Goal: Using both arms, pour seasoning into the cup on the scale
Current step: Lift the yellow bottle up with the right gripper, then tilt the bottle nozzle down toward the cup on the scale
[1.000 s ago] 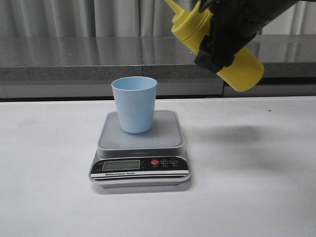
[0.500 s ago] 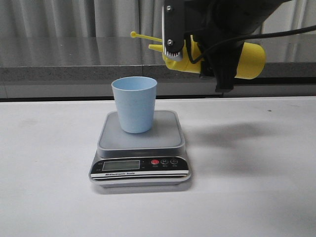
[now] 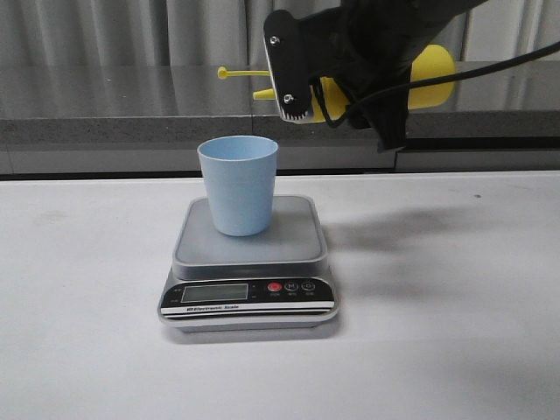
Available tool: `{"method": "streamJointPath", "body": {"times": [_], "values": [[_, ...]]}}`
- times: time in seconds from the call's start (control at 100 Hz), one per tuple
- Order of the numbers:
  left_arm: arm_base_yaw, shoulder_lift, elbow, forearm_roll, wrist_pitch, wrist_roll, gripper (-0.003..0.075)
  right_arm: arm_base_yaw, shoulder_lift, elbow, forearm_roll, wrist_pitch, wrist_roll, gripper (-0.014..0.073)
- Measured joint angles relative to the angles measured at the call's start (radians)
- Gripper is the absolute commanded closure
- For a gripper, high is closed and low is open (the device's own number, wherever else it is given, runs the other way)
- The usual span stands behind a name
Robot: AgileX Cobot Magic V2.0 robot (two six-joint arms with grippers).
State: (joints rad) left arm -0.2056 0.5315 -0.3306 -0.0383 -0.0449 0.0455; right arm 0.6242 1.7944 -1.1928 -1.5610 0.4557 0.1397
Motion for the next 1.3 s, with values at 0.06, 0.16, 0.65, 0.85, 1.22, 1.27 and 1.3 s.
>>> {"method": "streamJointPath", "body": {"times": [0.06,0.16,0.65,0.85,1.22,1.27,1.3], "values": [[0.0,0.0,0.0,0.0,0.0,0.0,0.0738,0.0,0.0,0.0,-0.022,0.0,0.0,0.0529],[0.0,0.0,0.0,0.0,0.0,0.0,0.0738,0.0,0.0,0.0,-0.054,0.0,0.0,0.0529],[0.0,0.0,0.0,0.0,0.0,0.0,0.0738,0.0,0.0,0.0,-0.086,0.0,0.097,0.0529],[0.0,0.0,0.0,0.0,0.0,0.0,0.0738,0.0,0.0,0.0,-0.081,0.0,0.407,0.0529],[0.0,0.0,0.0,0.0,0.0,0.0,0.0738,0.0,-0.043,0.0,-0.075,0.044,0.883,0.0529],[0.0,0.0,0.0,0.0,0.0,0.0,0.0738,0.0,-0.057,0.0,-0.074,0.044,0.91,0.0529],[0.0,0.0,0.0,0.0,0.0,0.0,0.0738,-0.002,-0.062,0.0,-0.071,0.041,0.921,0.0529]]}}
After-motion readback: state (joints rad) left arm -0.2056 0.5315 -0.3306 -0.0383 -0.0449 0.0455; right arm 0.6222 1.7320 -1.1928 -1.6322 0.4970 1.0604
